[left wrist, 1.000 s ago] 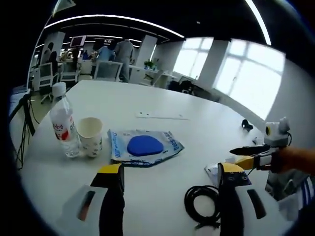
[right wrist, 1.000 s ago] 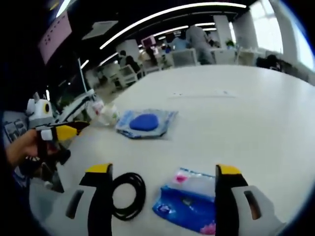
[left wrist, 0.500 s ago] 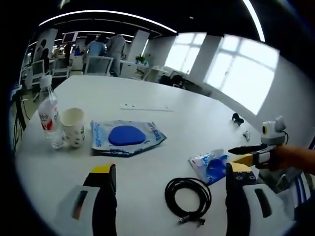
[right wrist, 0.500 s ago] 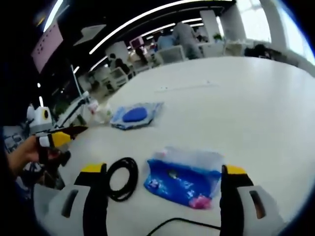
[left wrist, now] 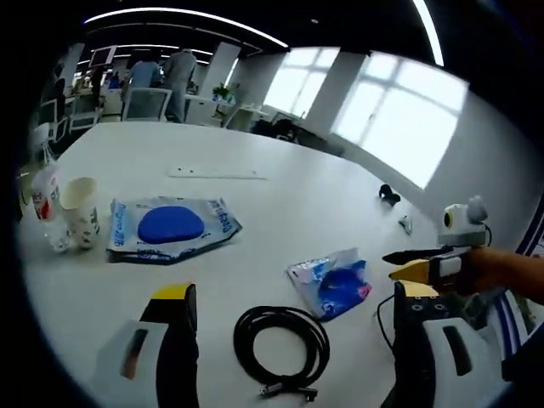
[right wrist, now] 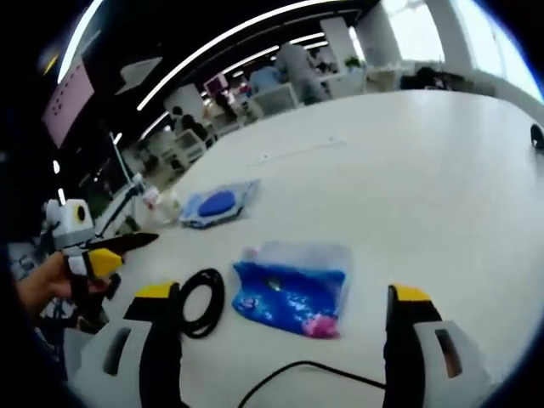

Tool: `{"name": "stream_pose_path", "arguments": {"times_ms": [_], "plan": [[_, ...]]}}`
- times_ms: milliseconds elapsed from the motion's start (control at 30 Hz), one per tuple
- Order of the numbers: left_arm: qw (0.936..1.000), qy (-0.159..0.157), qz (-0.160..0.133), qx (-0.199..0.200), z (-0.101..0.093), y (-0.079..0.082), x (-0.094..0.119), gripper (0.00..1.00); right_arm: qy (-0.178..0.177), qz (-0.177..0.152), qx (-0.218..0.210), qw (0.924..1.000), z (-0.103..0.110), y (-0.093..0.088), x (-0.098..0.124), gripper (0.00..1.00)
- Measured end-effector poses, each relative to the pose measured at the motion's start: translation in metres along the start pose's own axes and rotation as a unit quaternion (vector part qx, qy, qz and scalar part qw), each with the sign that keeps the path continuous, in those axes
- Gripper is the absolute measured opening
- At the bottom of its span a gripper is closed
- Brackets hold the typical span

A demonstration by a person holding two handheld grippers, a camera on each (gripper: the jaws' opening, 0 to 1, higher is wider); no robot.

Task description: Arrange the tabletop items into an orderly group along one side of the table until the central work area is clear of visible clutter.

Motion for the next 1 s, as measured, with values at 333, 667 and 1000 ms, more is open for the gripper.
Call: {"name": "stream_pose_path", "arguments": {"times_ms": [333,667,1000], "plan": [[0.9993,-0.029,0.024,-0.005,-0.027,-0.007,-0.030,0.97,-0.001,-0.001,-0.022,0.9998,-0.010,-0.007,0.003,0.99],[0.9987,-0.035,0.037,0.003,-0.037,-0.012,-0.056,0.97,-0.007,-0.008,-0.029,0.9995,-0.022,-0.005,0.002,0.91],[0.9979,-0.030,0.056,0.007,-0.039,-0.022,-0.076,0.93,-0.005,-0.007,-0.045,0.9990,-0.030,0.000,-0.006,0.80]]}}
Point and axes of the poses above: the point that each gripper's makers call its tool centre point, and the gripper's own axes: x roughly backward along the fingers, z roughly to its left, y roughly out of its top, the point moved 2 cm from there along x, roughly backward along the fingers, and after that the axes turned 11 degrees about -x, right-handed, at the moved point
